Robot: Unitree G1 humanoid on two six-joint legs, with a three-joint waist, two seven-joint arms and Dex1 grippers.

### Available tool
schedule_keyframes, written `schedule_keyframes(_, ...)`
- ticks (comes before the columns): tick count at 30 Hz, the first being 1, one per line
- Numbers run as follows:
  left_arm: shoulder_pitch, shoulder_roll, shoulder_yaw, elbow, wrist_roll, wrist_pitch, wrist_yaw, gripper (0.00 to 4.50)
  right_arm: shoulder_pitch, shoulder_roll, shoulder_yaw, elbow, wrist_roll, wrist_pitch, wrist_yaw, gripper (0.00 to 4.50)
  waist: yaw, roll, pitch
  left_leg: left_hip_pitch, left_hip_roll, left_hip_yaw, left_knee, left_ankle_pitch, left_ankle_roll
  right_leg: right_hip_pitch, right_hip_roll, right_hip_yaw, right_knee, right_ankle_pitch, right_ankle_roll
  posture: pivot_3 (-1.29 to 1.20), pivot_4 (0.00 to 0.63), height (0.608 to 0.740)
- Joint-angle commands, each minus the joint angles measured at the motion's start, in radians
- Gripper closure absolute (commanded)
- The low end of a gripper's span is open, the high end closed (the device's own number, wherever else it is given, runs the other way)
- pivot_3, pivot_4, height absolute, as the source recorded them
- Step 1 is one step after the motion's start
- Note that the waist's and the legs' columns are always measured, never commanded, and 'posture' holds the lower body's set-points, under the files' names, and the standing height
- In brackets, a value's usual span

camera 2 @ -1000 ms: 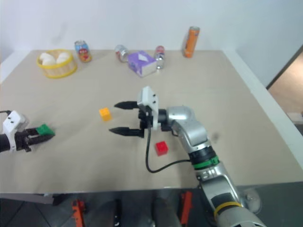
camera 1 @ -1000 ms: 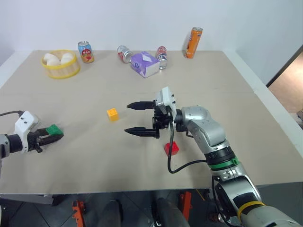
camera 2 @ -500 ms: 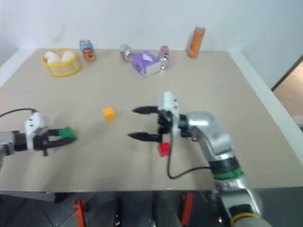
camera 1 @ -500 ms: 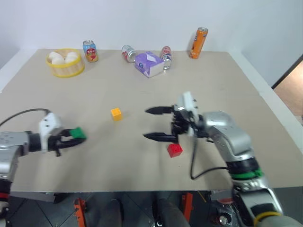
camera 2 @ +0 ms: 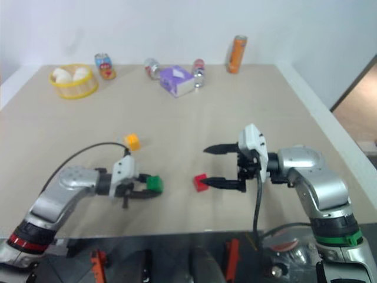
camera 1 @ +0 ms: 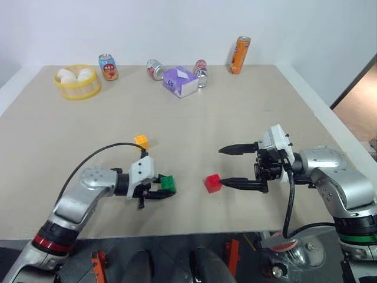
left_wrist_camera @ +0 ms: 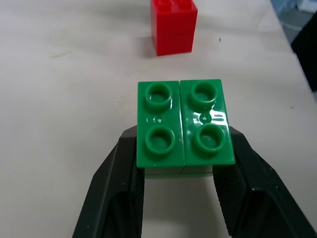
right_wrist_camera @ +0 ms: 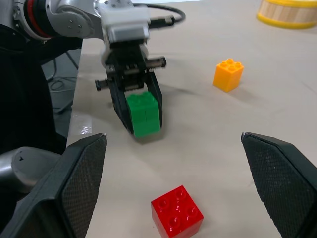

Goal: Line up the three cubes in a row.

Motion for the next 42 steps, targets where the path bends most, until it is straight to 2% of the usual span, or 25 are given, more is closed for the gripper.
schedule_keyframes(1, -0.051, -0.024, -0.047, 0.034, 0.037, -0.018, -0.010, 3.17, 0.018, -0.020, -0.045, -0.074, 0.027, 0.011, -0.028, 0.00, 0.001, 0.000, 0.000, 0.000, 0.000, 0.000, 0.000, 0.000, 0.000, 0.000, 0.000, 0.000, 0.000, 0.000, 0.000, 0.00, 0.150, 0.740)
schedule_keyframes(11, -0.125, -0.044, -0.108, 0.140, 0.121, -0.080, -0.034, 3.17, 0.060, -0.036, -0.072, -0.132, 0.049, 0.027, -0.077, 0.00, 0.001, 0.000, 0.000, -0.001, -0.001, 0.000, 0.000, 0.000, 0.000, 0.000, -0.001, 0.001, -0.001, 0.000, 0.001, 0.00, 0.150, 0.740)
schedule_keyframes(22, -0.144, -0.071, -0.114, 0.155, 0.126, -0.080, -0.062, 3.17, 0.058, -0.040, -0.072, -0.147, 0.062, 0.032, -0.099, 0.00, 0.001, 0.000, 0.000, -0.001, -0.003, 0.000, 0.005, 0.000, 0.000, 0.003, -0.002, 0.002, -0.001, 0.000, 0.002, 0.00, 0.150, 0.740)
schedule_keyframes(23, -0.143, -0.071, -0.113, 0.155, 0.125, -0.081, -0.063, 2.10, 0.058, -0.040, -0.071, -0.147, 0.062, 0.031, -0.100, 0.00, 0.001, 0.000, 0.000, -0.001, -0.003, 0.000, 0.005, 0.000, 0.000, 0.003, -0.002, 0.002, -0.001, 0.000, 0.002, 0.00, 0.150, 0.740)
schedule_keyframes(25, -0.143, -0.070, -0.111, 0.155, 0.126, -0.086, -0.064, 1.47, 0.056, -0.042, -0.070, -0.145, 0.064, 0.030, -0.101, 0.00, 0.001, 0.000, 0.000, -0.001, -0.003, 0.000, 0.005, 0.000, 0.000, 0.002, -0.002, 0.002, -0.001, 0.000, 0.002, 0.00, 0.150, 0.740)
schedule_keyframes(28, -0.144, -0.064, -0.104, 0.146, 0.116, -0.083, -0.072, 0.29, 0.049, -0.041, -0.065, -0.140, 0.064, 0.028, -0.099, 0.00, 0.001, 0.000, 0.000, -0.001, -0.003, 0.000, 0.005, 0.000, 0.000, 0.002, -0.002, 0.002, -0.001, 0.000, 0.002, 0.00, 0.150, 0.740)
schedule_keyframes(29, -0.144, -0.060, -0.099, 0.138, 0.109, -0.080, -0.078, 0.10, 0.047, -0.040, -0.064, -0.140, 0.065, 0.028, -0.098, 0.00, 0.001, 0.000, 0.000, -0.001, -0.003, 0.000, 0.004, 0.000, 0.000, 0.002, -0.002, 0.002, -0.001, 0.000, 0.002, 0.00, 0.150, 0.740)
schedule_keyframes(36, -0.146, 0.010, 0.081, 0.036, -0.090, 0.064, -0.121, 0.10, 0.027, -0.037, -0.070, -0.138, 0.092, 0.038, -0.092, 0.00, 0.000, 0.000, 0.000, -0.003, -0.002, 0.000, 0.004, 0.000, 0.000, 0.000, -0.001, 0.002, -0.001, 0.000, 0.003, 0.00, 0.150, 0.740)
schedule_keyframes(39, -0.211, 0.028, 0.193, 0.144, -0.128, 0.078, -0.074, 0.10, -0.011, -0.009, -0.070, -0.121, 0.110, 0.040, -0.115, 0.00, 0.001, 0.000, 0.000, -0.002, -0.001, -0.001, 0.004, 0.000, 0.000, 0.000, -0.001, 0.001, -0.001, 0.000, 0.002, 0.00, 0.150, 0.740)
schedule_keyframes(42, -0.277, 0.050, 0.224, 0.328, -0.062, -0.020, -0.043, 0.10, -0.065, 0.029, -0.053, -0.080, 0.096, 0.036, -0.147, 0.00, 0.000, 0.000, 0.000, -0.002, -0.002, -0.001, 0.005, 0.000, 0.001, 0.001, -0.001, 0.001, -0.001, 0.000, 0.003, 0.00, 0.150, 0.740)
